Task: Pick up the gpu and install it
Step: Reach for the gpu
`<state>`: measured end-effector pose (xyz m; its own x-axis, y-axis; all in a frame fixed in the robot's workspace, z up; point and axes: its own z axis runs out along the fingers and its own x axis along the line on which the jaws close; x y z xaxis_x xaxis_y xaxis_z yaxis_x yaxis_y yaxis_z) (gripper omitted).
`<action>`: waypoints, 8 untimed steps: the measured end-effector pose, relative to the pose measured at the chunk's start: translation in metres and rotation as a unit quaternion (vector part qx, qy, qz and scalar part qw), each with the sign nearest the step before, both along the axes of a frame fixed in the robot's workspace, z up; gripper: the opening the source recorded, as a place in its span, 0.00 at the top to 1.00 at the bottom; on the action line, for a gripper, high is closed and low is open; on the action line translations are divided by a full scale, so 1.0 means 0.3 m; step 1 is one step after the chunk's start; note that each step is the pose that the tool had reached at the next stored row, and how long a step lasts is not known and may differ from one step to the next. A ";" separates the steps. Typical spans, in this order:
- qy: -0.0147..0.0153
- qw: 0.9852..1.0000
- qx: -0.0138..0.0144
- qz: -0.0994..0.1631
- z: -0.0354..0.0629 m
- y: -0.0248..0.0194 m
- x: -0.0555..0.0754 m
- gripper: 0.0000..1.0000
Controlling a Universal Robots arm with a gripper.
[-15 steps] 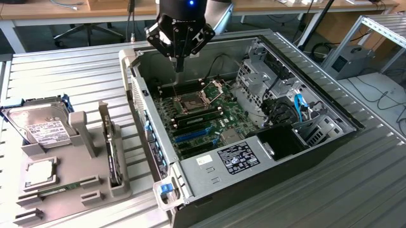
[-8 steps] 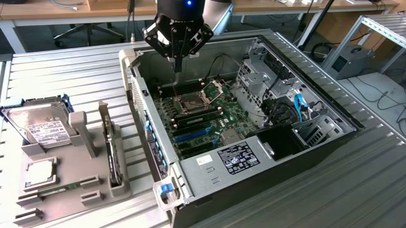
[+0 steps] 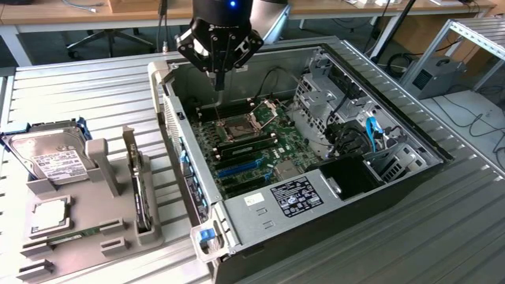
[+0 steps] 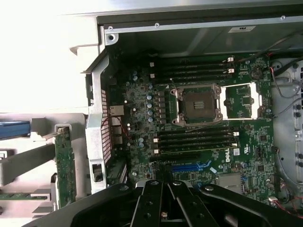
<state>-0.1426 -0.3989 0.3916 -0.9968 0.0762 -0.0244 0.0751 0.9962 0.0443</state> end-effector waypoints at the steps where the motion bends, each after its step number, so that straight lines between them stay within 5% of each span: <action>1: 0.000 1.000 0.000 0.000 0.000 0.000 -0.001 0.89; 8: 0.000 1.000 0.000 0.000 -0.001 0.000 -0.008 0.89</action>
<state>-0.1449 -0.3989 0.3912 -0.9968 0.0761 -0.0245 0.0749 0.9962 0.0443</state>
